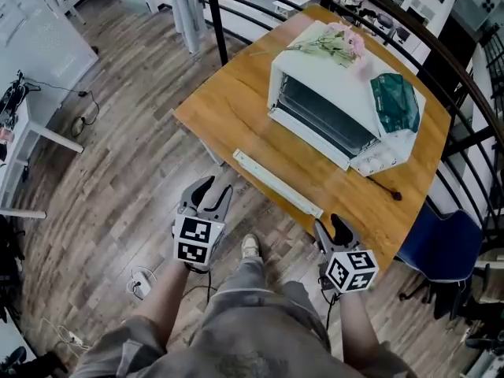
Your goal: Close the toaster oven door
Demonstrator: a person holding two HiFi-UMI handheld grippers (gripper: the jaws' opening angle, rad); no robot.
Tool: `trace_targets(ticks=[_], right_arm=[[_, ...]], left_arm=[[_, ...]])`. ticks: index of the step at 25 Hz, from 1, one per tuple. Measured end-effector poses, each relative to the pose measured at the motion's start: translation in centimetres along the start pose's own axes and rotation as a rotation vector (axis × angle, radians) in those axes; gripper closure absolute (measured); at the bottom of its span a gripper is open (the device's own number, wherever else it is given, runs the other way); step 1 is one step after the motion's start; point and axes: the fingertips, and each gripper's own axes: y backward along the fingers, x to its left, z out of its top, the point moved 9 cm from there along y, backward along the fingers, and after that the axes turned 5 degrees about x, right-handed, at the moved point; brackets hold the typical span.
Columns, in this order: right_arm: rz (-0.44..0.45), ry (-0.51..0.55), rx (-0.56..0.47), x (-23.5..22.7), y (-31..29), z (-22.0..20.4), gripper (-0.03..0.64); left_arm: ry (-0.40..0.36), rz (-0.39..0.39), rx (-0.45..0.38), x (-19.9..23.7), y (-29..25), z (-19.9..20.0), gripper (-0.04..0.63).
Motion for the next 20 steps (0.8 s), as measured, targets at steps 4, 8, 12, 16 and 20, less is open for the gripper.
trace_targets(ticks=[4,8,12,16,20], right_arm=[[-0.041,-0.038,0.069,-1.1,-2.1,-2.2,0.405],[-0.062,-0.056,0.130,-2.1,-3.6,-4.7,0.393],[-0.054,-0.012,0.176,-3.6,-5.2,-6.7,0.383],[-0.015,0.033,0.214,-4.8,-6.7,-8.2,0.380],[0.000,0.063,0.202,-4.8,-8.0,-8.9,0.380]], left_arm=[[-0.006,-0.035,0.056,0.9,-3.4,-1.4,0.425],[0.015,-0.065,0.109,1.1,-5.8,-3.0,0.423],[0.032,-0.082,0.132,1.1,-8.5,-4.7,0.424],[0.031,-0.086,0.145,0.8,-11.1,-5.8,0.423],[0.028,-0.089,0.150,0.6,-13.1,-6.2,0.423]])
